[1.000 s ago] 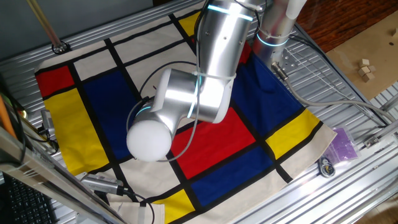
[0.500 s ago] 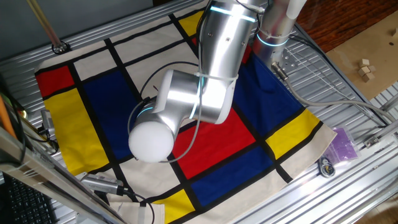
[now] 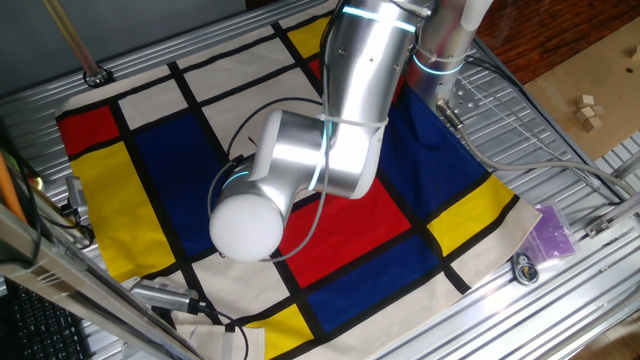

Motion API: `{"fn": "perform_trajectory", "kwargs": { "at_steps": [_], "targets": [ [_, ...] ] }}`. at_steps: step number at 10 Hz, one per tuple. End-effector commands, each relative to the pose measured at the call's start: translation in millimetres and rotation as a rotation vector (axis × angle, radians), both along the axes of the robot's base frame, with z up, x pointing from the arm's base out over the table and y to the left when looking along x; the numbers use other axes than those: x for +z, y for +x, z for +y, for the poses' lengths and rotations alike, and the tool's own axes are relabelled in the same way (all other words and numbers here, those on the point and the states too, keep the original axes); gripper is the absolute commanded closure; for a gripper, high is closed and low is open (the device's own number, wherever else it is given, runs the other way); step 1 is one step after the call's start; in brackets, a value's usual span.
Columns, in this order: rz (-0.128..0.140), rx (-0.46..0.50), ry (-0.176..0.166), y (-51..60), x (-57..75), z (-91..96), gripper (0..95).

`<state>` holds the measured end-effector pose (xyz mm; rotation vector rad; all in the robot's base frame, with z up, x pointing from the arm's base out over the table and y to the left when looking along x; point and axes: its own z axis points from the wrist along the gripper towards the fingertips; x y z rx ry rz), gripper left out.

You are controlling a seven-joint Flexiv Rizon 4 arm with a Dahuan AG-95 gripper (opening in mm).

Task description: Unfold the leg of the glasses (with one hand)

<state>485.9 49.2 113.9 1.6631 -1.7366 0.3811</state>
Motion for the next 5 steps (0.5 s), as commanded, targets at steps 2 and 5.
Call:
{"fn": "perform_trajectory", "kwargs": {
  "at_steps": [2,5],
  "targets": [
    [0.005,0.002,-0.009,-2.5,1.4,5.7,95.0],
    [0.013,0.012,-0.039,-4.7,0.5,11.4,95.0]
  ]
}}
